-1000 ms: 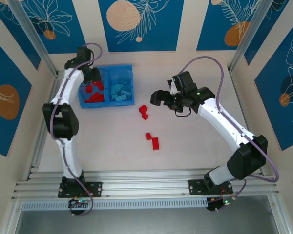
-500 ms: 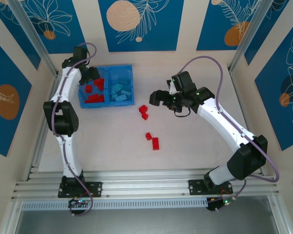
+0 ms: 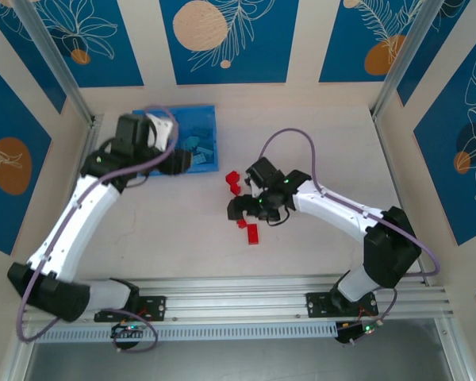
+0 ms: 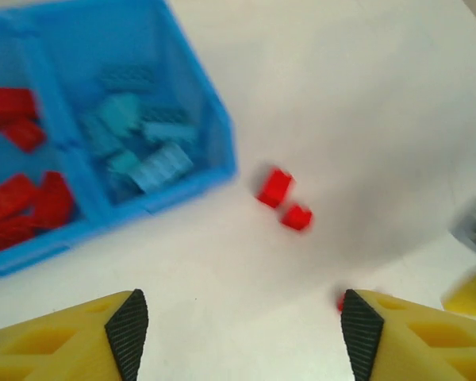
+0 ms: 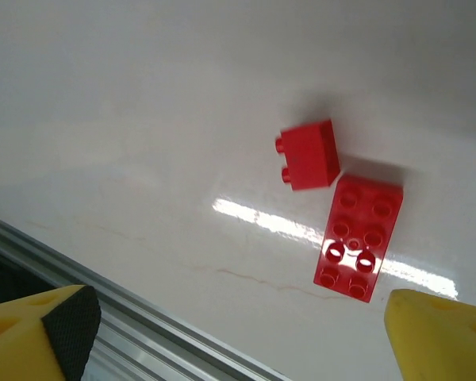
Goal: Sort the legos into containers by color
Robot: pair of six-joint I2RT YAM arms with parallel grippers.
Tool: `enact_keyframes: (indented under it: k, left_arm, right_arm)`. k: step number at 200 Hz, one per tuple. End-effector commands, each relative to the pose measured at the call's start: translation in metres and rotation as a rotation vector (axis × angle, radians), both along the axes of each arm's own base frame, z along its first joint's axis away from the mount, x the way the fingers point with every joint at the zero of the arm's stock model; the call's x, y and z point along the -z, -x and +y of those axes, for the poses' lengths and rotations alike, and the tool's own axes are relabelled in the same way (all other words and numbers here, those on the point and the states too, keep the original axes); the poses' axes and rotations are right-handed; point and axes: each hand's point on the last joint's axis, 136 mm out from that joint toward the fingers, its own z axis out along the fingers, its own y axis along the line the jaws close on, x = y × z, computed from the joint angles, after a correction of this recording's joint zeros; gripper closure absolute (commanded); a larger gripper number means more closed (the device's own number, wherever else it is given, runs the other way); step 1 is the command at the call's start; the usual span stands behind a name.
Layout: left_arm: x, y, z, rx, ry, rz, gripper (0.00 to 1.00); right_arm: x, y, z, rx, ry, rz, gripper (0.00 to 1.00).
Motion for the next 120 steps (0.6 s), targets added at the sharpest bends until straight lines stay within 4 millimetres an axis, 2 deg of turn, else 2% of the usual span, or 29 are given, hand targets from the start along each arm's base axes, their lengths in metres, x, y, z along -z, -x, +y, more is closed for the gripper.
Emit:
enact_keyframes:
  k: [1,33,51,62,85,120]
  left_arm:
    - [0.027,0.034,-0.009,0.129,-0.022,0.009,0.28]
    - [0.037,0.073,-0.019,0.255,0.053,0.003,0.13]
    - [0.036,0.095,-0.033,0.421,0.085,-0.015,0.01]
    - [0.037,0.104,-0.038,0.498,0.084,-0.02,0.0]
    - [0.042,0.108,-0.039,0.563,0.044,-0.027,0.0]
    - [0.043,0.095,-0.041,0.548,0.022,-0.039,0.0]
  right_arm:
    - [0.026,0.01,-0.008,0.024,0.049,0.052,0.08]
    - [0.063,0.016,-0.023,0.048,0.157,0.061,0.11]
    - [0.079,0.014,-0.03,0.061,0.225,0.074,0.15]
    - [0.085,0.014,-0.029,0.057,0.241,0.08,0.19]
    - [0.093,0.014,-0.021,0.026,0.254,0.077,0.26]
    - [0.105,0.021,-0.022,-0.003,0.35,0.119,0.45]
